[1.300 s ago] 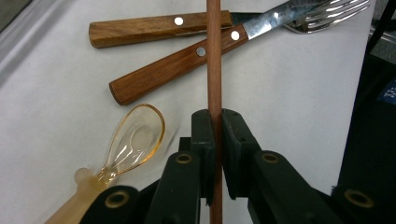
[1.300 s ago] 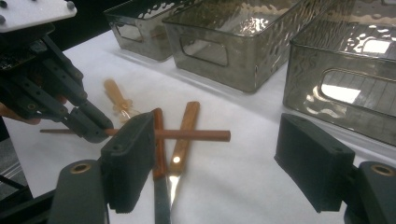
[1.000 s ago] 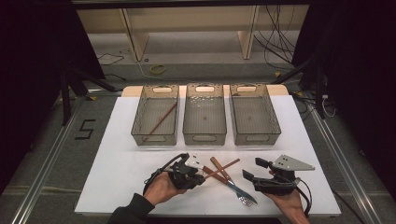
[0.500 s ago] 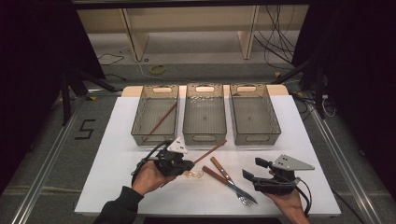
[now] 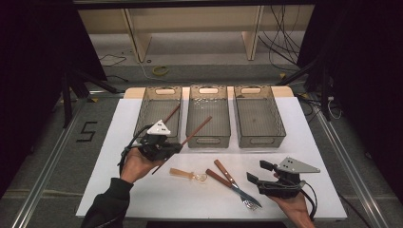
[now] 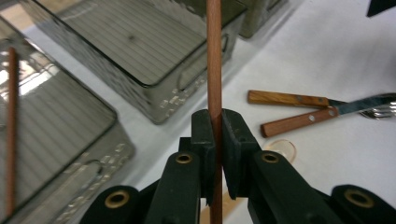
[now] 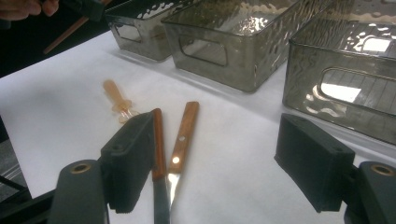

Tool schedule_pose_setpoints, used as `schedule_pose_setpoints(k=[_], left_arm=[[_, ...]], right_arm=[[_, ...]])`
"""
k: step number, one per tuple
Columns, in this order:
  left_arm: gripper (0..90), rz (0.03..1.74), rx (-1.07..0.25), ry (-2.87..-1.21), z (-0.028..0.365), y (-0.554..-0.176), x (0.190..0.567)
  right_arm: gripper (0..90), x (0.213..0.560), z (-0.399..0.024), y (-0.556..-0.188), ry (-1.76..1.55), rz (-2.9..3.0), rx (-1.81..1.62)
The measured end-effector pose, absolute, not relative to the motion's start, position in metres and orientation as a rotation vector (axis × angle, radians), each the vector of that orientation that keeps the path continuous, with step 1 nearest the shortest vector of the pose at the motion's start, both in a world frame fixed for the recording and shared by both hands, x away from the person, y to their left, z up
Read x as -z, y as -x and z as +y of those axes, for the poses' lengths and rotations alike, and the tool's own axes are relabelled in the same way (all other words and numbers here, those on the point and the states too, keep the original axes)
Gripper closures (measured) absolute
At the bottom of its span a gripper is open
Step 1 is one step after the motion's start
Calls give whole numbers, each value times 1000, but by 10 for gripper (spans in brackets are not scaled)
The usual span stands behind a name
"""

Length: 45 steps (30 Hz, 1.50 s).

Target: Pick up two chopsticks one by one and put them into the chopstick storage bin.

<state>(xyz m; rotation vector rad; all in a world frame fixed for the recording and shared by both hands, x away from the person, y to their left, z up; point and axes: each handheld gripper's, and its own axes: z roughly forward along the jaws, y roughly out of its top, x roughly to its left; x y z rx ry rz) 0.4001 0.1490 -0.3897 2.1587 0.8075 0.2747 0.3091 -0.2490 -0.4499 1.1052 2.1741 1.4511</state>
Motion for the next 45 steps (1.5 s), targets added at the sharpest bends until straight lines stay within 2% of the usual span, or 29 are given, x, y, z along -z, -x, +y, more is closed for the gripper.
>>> schedule_pose_setpoints(k=[18,45], left_arm=[[838,901,-350,-2080,182,-442,366],[838,1044,-406,-2036,209,-501,364]], right_arm=[[291,450,-249,-309,-1107,2174,-1454],[291,451,-249,-310,-1108,2181,-1461]])
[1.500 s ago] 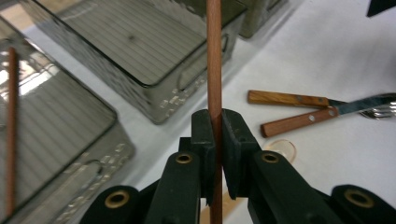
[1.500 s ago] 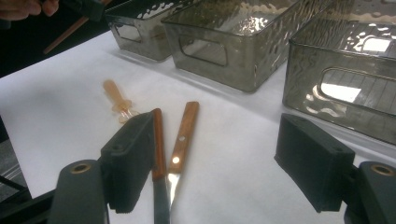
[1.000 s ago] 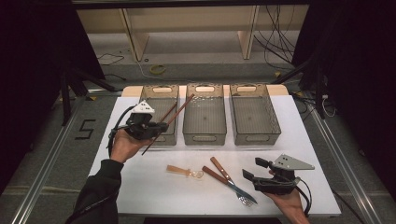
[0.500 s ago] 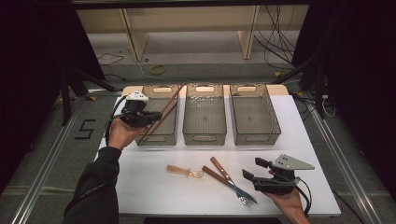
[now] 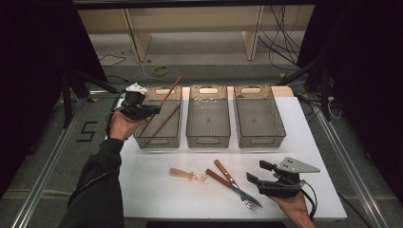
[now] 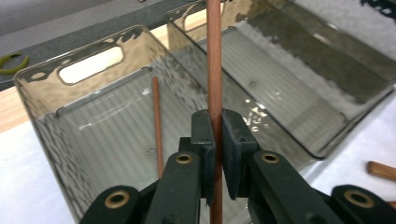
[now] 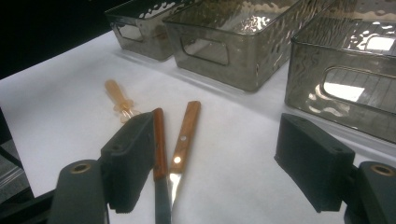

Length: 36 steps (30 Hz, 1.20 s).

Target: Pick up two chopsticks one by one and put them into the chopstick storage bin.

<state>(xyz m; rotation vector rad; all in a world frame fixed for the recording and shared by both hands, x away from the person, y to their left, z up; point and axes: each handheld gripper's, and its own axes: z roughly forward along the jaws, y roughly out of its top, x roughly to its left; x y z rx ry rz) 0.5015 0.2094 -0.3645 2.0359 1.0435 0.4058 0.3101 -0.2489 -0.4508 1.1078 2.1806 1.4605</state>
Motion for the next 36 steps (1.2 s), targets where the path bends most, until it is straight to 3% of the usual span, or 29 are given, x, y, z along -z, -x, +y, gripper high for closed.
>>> schedule_pose_setpoints(k=[36], left_arm=[[837,1148,-427,-1977,227,-534,398]], right_arm=[[291,452,-249,-311,-1113,2188,-1469]])
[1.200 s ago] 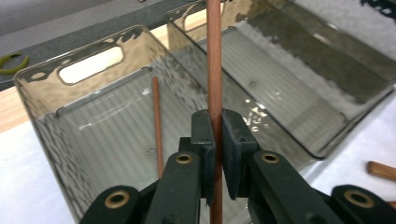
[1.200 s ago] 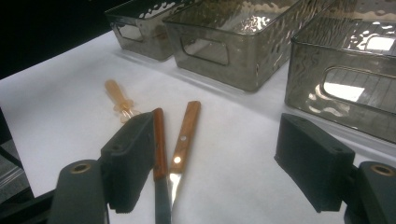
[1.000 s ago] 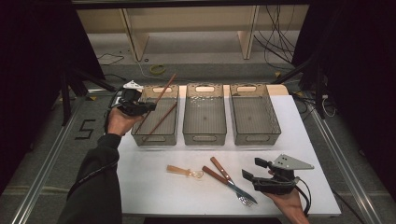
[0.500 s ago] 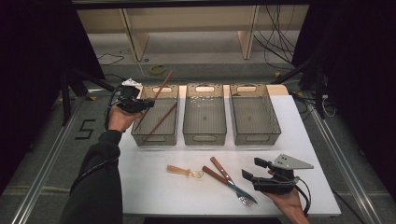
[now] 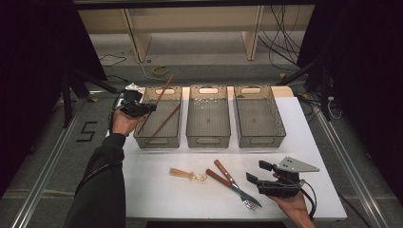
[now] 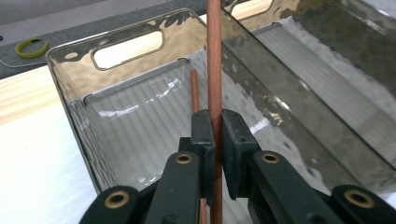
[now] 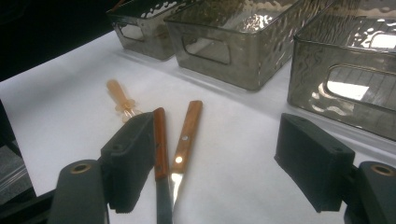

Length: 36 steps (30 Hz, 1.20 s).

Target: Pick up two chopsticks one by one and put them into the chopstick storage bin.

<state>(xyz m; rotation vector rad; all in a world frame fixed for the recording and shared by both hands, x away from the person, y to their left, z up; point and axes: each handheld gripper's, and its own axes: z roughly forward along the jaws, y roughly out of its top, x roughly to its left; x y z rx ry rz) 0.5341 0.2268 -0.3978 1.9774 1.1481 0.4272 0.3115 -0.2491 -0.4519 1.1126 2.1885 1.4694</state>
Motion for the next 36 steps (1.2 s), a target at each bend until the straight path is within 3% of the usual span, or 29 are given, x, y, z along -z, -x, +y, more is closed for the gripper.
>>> schedule_pose_setpoints(k=[20,36], left_arm=[[818,1218,-385,-2008,230,-537,422],[444,1065,-293,-1984,212,-512,404]], right_arm=[[291,452,-250,-312,-1116,2188,-1470],[291,451,-252,-311,-1122,2174,-1468]])
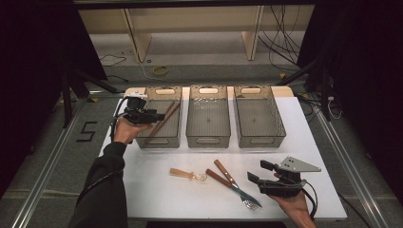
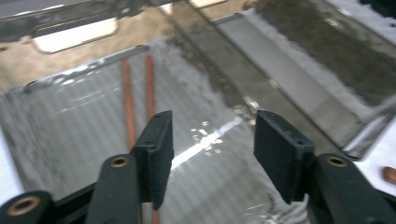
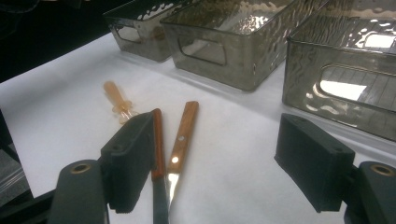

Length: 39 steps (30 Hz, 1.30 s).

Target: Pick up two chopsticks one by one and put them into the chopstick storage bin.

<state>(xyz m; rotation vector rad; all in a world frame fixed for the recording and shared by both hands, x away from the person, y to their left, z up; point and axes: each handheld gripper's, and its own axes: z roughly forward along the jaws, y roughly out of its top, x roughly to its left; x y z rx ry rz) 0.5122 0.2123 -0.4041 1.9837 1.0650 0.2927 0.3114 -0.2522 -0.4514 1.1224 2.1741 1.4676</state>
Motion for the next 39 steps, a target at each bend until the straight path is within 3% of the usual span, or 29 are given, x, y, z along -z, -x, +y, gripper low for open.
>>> schedule_pose_setpoints(k=[15,39], left_arm=[[298,885,-259,-2047,184,-478,397],[231,593,-204,-2309,147,-431,413]], right_arm=[[291,451,-253,-311,-1122,2168,-1465],[291,450,-254,-311,-1117,2169,-1465]])
